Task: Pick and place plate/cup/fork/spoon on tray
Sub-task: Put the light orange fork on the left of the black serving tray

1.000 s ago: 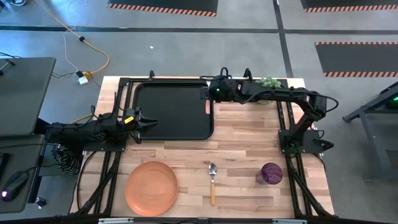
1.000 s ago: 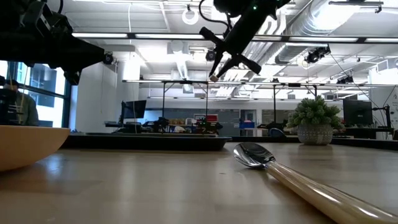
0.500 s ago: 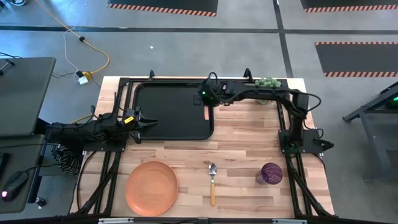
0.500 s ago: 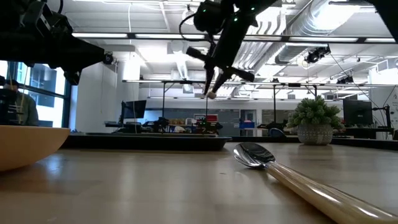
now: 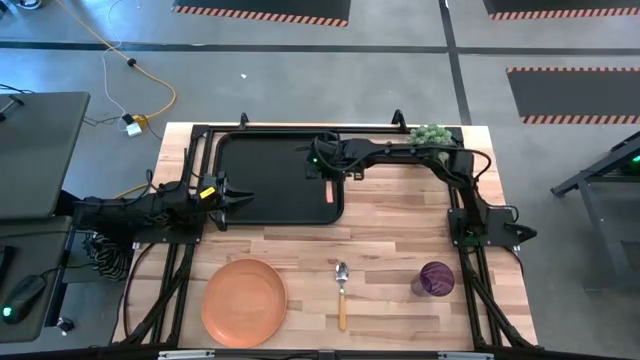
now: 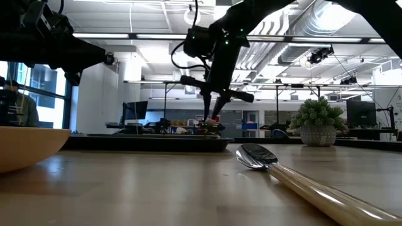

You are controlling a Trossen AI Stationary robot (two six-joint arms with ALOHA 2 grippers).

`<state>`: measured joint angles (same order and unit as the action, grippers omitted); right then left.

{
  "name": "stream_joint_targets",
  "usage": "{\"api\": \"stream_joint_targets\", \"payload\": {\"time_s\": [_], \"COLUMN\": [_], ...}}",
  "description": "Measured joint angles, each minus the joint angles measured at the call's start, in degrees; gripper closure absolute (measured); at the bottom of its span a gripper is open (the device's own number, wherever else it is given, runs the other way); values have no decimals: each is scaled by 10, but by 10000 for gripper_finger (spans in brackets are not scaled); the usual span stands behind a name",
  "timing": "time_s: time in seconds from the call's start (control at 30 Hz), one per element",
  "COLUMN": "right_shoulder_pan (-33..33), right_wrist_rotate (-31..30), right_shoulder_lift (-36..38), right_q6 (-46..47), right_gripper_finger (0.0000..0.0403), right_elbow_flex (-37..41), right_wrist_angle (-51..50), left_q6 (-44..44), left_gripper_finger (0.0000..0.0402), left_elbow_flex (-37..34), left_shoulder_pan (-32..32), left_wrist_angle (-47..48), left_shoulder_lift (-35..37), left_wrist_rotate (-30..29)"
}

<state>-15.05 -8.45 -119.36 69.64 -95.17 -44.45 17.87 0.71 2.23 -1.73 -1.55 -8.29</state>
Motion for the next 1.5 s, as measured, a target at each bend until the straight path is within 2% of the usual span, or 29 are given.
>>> {"api": "stream_joint_targets", "payload": {"time_s": [0.3,0.57,0.8,1.03,1.5], "right_shoulder_pan": [0,1,-3,-12,-15], "right_wrist_rotate": [-1,25,25,25,25], "right_shoulder_lift": [-30,-65,-66,-66,-66], "right_q6": [24,32,29,20,-7], "right_gripper_finger": [382,382,381,358,342], "right_elbow_flex": [0,1,1,1,1], "right_wrist_angle": [28,37,42,40,40], "left_q6": [0,0,0,0,0], "left_gripper_finger": [337,337,337,337,337], "left_elbow_flex": [0,0,0,0,0], "left_shoulder_pan": [0,0,0,0,0], "left_wrist_angle": [0,0,0,0,0], "left_shoulder_lift": [0,0,0,0,0], "left_wrist_rotate": [0,0,2,2,2]}}
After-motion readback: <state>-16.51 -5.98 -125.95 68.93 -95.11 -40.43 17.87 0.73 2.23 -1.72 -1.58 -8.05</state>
